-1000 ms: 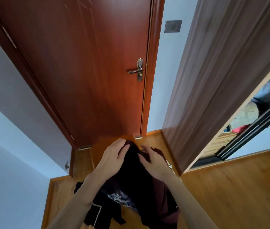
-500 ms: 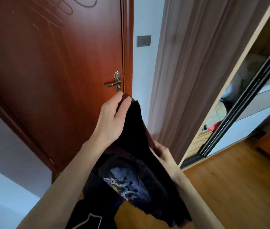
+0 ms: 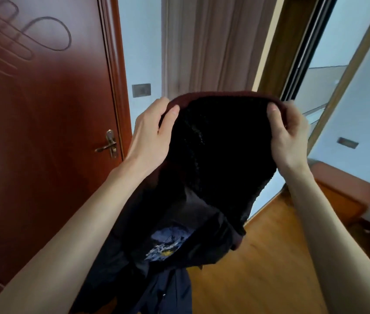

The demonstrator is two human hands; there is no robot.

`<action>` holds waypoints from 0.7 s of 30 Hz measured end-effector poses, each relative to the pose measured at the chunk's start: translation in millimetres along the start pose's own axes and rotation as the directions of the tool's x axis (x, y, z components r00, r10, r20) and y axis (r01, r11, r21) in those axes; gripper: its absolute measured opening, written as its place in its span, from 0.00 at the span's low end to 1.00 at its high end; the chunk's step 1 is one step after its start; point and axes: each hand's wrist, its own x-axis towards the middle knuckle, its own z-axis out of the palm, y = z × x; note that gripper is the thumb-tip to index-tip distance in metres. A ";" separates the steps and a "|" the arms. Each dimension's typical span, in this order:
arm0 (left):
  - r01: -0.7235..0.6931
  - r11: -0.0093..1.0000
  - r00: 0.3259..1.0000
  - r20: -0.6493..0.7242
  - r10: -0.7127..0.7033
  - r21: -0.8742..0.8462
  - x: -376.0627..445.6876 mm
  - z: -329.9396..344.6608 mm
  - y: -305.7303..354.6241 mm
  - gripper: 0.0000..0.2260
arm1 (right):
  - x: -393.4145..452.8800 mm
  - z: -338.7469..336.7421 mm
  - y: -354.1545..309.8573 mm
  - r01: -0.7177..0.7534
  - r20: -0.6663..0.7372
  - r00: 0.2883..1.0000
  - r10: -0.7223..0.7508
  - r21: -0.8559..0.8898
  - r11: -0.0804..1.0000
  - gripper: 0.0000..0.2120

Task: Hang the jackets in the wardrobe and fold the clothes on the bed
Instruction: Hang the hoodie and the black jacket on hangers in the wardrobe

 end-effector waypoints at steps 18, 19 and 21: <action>-0.050 0.991 0.996 -0.079 0.040 -0.125 99.6 119.2 65.9 0.20 | 127.8 -122.9 -19.8 0.209 -0.273 0.917 -0.291 -0.294 0.933 0.08; -0.001 0.990 0.998 -0.062 -0.008 -0.140 103.1 132.4 68.0 0.23 | 135.5 -133.4 -19.6 0.215 -0.292 0.906 -0.306 -0.306 0.928 0.10; 0.192 0.974 0.981 0.050 -0.188 -0.123 103.9 161.3 67.6 0.29 | 147.9 -153.4 -16.0 0.221 -0.294 0.898 -0.329 -0.345 0.912 0.12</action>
